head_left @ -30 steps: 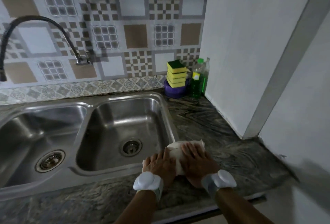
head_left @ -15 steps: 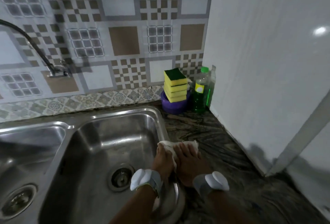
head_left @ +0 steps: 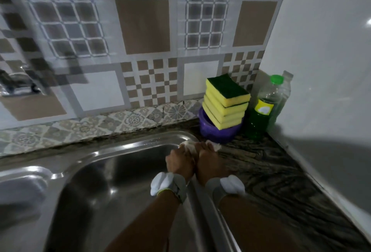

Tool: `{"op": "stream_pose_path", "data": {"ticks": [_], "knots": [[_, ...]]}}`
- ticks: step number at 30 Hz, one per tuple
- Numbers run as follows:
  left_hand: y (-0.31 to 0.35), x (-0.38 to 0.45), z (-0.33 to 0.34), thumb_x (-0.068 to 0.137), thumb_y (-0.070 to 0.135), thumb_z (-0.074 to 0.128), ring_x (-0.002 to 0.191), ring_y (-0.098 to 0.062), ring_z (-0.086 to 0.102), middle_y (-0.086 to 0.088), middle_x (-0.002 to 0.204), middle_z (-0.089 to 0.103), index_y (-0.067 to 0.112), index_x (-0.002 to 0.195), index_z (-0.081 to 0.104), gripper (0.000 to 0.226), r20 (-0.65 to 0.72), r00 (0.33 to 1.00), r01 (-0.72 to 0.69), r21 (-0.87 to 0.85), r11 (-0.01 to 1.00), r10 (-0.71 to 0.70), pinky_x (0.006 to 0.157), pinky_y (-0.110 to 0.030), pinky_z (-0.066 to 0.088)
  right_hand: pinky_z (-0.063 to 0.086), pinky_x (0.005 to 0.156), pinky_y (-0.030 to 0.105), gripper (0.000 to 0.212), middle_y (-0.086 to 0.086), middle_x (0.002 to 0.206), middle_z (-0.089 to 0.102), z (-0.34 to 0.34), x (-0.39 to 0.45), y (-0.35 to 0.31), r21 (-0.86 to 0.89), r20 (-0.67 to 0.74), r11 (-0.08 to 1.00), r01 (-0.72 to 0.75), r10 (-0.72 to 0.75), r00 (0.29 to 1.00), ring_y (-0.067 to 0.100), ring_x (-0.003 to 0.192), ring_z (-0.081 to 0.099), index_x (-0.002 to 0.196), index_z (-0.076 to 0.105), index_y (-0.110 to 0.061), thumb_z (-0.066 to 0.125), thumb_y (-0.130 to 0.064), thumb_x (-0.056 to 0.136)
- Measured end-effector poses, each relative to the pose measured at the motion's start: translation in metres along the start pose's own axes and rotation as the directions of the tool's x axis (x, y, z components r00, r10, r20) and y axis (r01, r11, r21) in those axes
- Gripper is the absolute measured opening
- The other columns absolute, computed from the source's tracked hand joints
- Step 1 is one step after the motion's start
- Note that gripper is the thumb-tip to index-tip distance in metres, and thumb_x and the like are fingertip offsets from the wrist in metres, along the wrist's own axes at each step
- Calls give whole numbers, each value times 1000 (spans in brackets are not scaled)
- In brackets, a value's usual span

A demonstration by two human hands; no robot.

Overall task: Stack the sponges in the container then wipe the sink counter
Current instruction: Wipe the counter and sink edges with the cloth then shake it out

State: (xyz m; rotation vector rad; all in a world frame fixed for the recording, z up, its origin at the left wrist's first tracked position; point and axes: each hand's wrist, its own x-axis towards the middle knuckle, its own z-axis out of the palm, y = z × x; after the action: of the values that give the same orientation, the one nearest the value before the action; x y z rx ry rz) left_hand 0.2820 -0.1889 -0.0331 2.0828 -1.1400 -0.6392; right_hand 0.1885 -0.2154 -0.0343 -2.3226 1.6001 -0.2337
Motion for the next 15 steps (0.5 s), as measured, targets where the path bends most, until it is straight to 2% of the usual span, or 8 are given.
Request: {"op": "stream_pose_path", "data": {"ticks": [2,4,5,6,8,10,12,15], "knots": [[0,8,-16,90,20,54,97,-24,69,-7,93,77,19,90,77,23,-82,991,-114,-66,991,109,81,-21,48,34,113,38,36,8,142,51,-2,4,-7,42,-58,999,-14,16,998,24,132,44,133,51,-15,41,-26,100],[5,26,-34,90,11,56,88,-11,67,-1,90,76,18,88,77,22,-188,935,-331,-165,929,299,79,-2,44,39,105,39,38,7,140,53,-2,9,-18,148,-222,989,-9,42,974,28,126,47,130,55,-17,43,-30,97],[5,38,-40,91,6,55,95,-9,65,-6,102,74,12,99,74,22,-223,890,-433,-142,890,397,87,-4,46,41,102,41,42,7,143,51,0,11,-24,167,-304,986,-13,64,951,31,124,46,131,54,-18,40,-33,95],[4,51,-46,91,4,54,111,-14,60,-13,121,68,8,116,68,29,-206,856,-492,-36,870,475,101,-16,46,41,100,42,49,8,144,49,3,13,-30,132,-347,991,-24,69,935,33,122,45,133,52,-18,34,-38,93],[0,70,-48,90,9,54,140,-28,36,-15,150,41,12,144,44,55,-50,854,-483,297,824,518,117,-39,34,37,102,42,60,10,143,45,11,17,-36,-55,-297,998,-19,2,955,31,123,43,141,41,-17,27,-42,87],[-11,80,-46,87,10,54,143,-30,29,-9,153,35,21,146,40,61,113,862,-488,455,745,495,115,-43,33,37,102,39,57,11,138,44,25,23,-36,-126,-201,992,11,-36,979,30,121,42,142,35,-17,43,-36,89],[-23,85,-44,87,9,52,141,-29,31,-5,151,39,27,143,45,59,273,835,-549,473,689,478,114,-43,33,36,102,42,52,15,135,47,35,30,-35,-117,-152,992,37,-54,987,33,119,43,141,37,-13,46,-28,93],[-33,92,-51,89,16,53,137,-33,33,-6,146,41,34,141,48,56,306,805,-592,473,652,508,112,-45,34,35,104,43,45,17,129,55,49,37,-43,-219,-189,974,52,-94,977,34,117,49,137,44,-12,43,-28,95]]}}
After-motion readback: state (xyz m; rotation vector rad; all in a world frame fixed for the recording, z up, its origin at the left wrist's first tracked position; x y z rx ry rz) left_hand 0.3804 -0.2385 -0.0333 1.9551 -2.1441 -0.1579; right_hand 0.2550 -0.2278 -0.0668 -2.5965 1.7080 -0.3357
